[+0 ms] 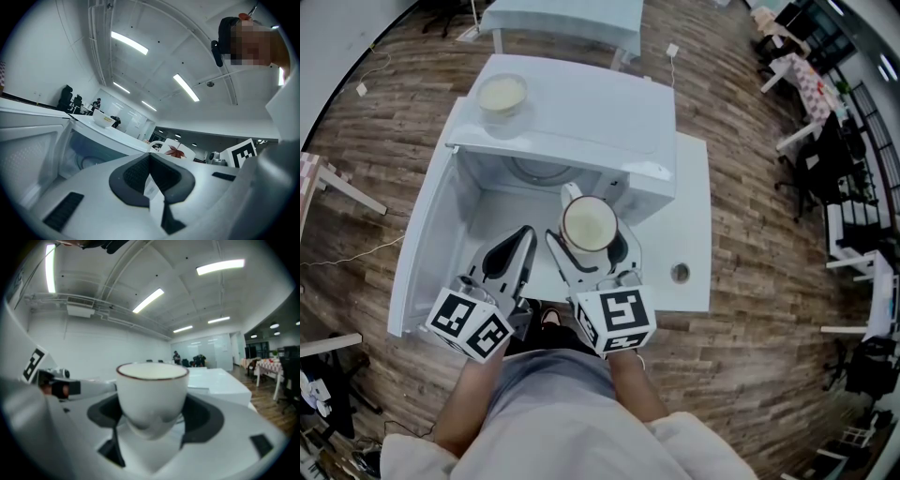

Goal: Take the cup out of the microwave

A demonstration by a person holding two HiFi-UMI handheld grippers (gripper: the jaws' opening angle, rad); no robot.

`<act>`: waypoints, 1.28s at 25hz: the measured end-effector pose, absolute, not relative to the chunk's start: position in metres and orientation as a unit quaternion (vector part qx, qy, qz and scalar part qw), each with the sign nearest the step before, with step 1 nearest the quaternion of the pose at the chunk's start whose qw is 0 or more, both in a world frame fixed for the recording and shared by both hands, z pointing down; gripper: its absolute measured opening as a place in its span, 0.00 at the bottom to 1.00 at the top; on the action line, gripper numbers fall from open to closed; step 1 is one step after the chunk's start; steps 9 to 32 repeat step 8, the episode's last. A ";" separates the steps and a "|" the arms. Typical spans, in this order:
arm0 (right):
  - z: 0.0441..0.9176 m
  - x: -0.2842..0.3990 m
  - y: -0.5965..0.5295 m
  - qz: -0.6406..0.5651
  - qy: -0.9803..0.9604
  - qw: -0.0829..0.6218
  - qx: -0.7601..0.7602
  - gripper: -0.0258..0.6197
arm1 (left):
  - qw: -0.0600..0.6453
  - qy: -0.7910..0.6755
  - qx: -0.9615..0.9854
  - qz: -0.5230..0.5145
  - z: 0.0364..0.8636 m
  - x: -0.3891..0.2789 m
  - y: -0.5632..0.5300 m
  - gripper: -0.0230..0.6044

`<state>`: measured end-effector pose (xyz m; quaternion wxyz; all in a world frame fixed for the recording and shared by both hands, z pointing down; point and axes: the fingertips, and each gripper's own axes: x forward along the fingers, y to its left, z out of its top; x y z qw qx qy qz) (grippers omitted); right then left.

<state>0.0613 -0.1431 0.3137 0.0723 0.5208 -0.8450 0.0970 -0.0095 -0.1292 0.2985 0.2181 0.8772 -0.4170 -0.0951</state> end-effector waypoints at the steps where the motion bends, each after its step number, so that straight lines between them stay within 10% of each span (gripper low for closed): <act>1: 0.314 0.062 -0.143 0.098 -0.845 0.073 0.520 0.64 | 0.218 -0.418 0.877 -0.095 0.298 -0.009 -0.129 0.05; 32: 0.311 0.057 -0.144 0.099 -0.848 0.074 0.516 0.64 | 0.218 -0.421 0.875 -0.094 0.298 -0.012 -0.131 0.05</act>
